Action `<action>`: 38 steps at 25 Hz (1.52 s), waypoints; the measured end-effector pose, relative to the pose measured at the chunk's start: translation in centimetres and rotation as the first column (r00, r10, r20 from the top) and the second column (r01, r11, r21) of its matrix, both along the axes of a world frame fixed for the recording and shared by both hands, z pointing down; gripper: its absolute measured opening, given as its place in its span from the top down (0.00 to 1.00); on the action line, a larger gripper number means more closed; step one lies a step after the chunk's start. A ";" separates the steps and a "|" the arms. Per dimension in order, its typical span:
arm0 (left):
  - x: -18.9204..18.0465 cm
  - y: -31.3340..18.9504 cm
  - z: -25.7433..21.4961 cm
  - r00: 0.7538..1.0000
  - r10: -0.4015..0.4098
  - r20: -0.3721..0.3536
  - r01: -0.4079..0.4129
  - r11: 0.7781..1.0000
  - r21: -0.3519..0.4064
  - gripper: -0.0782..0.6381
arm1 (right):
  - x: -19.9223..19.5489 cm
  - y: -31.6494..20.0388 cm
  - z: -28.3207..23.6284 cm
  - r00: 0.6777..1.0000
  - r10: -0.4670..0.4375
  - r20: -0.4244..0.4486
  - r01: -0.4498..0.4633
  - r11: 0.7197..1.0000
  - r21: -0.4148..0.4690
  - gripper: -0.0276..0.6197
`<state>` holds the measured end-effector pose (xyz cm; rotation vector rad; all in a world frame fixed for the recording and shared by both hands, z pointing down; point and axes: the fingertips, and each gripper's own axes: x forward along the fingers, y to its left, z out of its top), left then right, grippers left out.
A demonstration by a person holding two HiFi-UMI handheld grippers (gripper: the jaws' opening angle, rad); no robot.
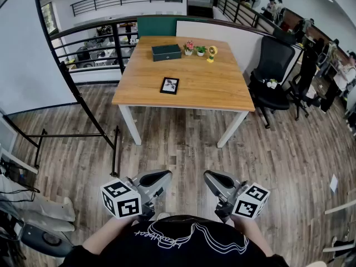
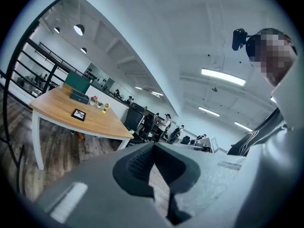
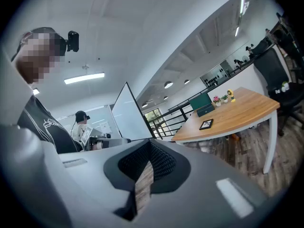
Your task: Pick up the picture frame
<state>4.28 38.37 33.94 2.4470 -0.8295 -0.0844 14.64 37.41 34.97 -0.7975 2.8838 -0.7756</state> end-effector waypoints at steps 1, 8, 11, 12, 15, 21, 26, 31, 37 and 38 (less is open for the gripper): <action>-0.1 -0.1 0.0 1.000 -0.002 -0.002 0.002 1.000 0.000 0.89 | 0.0 0.0 0.0 1.000 0.001 0.000 -0.001 1.000 -0.002 0.92; -0.5 -0.2 -0.1 1.000 -0.010 -0.008 0.010 1.000 -0.004 0.89 | -0.2 0.0 0.2 1.000 0.009 -0.004 -0.009 1.000 -0.010 0.92; -0.8 -0.2 0.1 1.000 -0.008 -0.017 0.008 1.000 -0.008 0.89 | -0.4 0.0 0.3 1.000 0.010 -0.010 -0.010 1.000 -0.016 0.92; -0.9 -0.2 0.1 1.000 -0.007 -0.020 0.007 1.000 -0.008 0.89 | -0.6 0.0 0.4 1.000 0.010 -0.012 -0.010 1.000 -0.017 0.92; -1.4 -0.4 -0.1 1.000 -0.004 -0.029 0.004 1.000 0.000 0.89 | -1.3 -0.2 0.3 1.000 0.008 -0.019 -0.009 1.000 -0.016 0.92; -2.8 -0.7 -0.2 0.999 -0.003 -0.040 0.003 1.000 0.017 0.89 | -2.3 -0.5 0.2 0.999 0.029 -0.018 -0.029 0.999 -0.013 0.92; -4.7 -1.6 0.6 1.000 -0.001 -0.025 0.001 1.000 0.004 0.80 | -3.8 -1.4 0.7 0.996 0.052 -0.068 -0.052 0.999 0.011 0.89; -7.3 -2.7 1.1 1.000 0.000 -0.020 0.000 1.000 0.011 0.67 | -5.2 -2.7 1.1 0.992 0.090 -0.091 -0.089 0.996 0.006 0.70; -10.8 -3.4 2.6 0.999 -0.044 0.007 0.044 0.999 0.018 0.58 | -6.8 -3.8 2.2 0.980 0.122 -0.158 -0.117 0.992 0.041 0.52; -11.5 -3.7 3.0 0.998 -0.062 0.014 0.062 0.998 0.013 0.56 | -7.0 -4.2 2.4 0.977 0.126 -0.169 -0.120 0.992 0.048 0.51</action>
